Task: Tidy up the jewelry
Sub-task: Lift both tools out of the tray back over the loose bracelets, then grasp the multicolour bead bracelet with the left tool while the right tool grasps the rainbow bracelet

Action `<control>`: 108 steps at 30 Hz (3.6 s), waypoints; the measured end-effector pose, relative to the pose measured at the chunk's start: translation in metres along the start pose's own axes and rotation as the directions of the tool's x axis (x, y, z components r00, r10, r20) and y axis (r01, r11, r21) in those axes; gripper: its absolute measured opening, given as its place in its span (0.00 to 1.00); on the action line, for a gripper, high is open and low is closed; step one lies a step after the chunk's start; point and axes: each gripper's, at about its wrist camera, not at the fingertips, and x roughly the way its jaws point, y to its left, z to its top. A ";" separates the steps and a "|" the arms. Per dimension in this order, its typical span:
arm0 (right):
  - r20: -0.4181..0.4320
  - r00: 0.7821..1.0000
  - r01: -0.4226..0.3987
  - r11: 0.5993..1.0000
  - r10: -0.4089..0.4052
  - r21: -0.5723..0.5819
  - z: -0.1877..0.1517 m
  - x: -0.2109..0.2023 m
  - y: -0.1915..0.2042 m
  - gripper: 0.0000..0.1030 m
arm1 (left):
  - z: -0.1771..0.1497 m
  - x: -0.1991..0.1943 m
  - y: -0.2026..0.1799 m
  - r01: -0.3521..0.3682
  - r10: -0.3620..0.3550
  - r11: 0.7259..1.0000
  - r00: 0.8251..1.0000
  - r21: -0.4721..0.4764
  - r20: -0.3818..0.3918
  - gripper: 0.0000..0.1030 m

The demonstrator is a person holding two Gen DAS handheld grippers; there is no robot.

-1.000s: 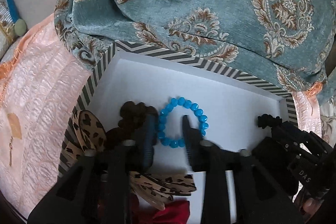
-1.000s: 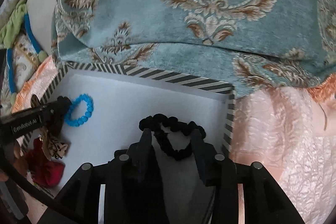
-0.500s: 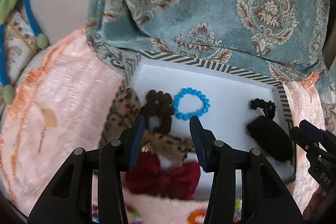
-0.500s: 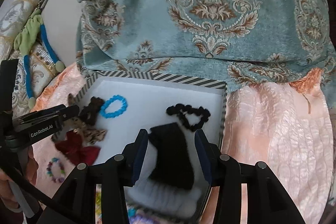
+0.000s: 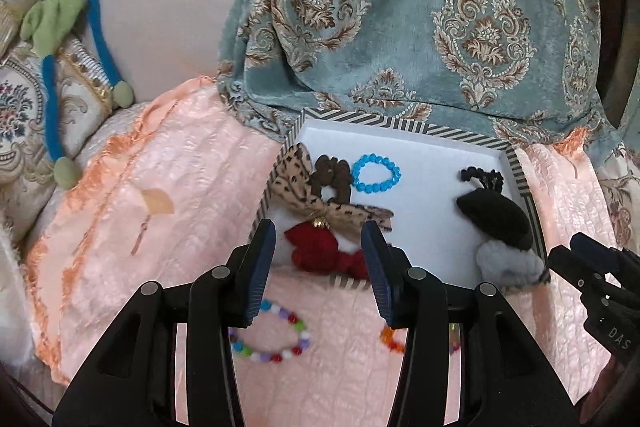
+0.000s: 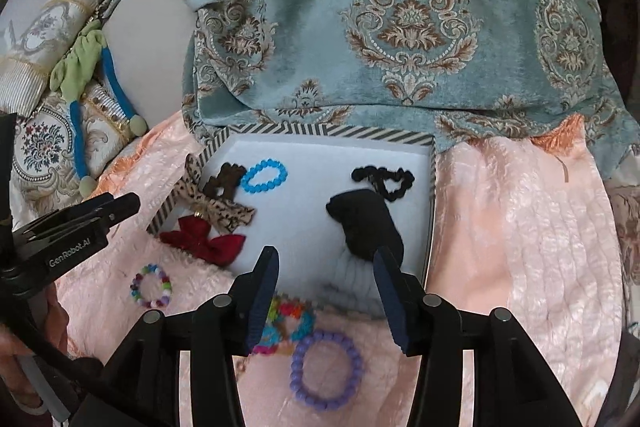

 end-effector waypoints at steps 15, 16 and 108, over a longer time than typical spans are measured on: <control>0.012 1.000 -0.016 1.000 0.016 -0.014 -0.035 -0.039 0.021 0.51 | -0.038 -0.051 0.015 -0.027 0.028 1.000 0.999 -0.014 0.040 0.43; 0.010 1.000 -0.018 1.000 0.018 -0.016 -0.037 -0.041 0.022 0.52 | -0.041 -0.053 0.016 -0.028 0.028 0.999 0.999 -0.016 0.039 0.43; -0.048 0.943 -0.331 0.940 0.328 -0.079 -0.014 -0.016 0.020 0.08 | -0.086 0.070 0.092 0.032 -0.124 0.948 0.954 -0.318 -0.274 0.09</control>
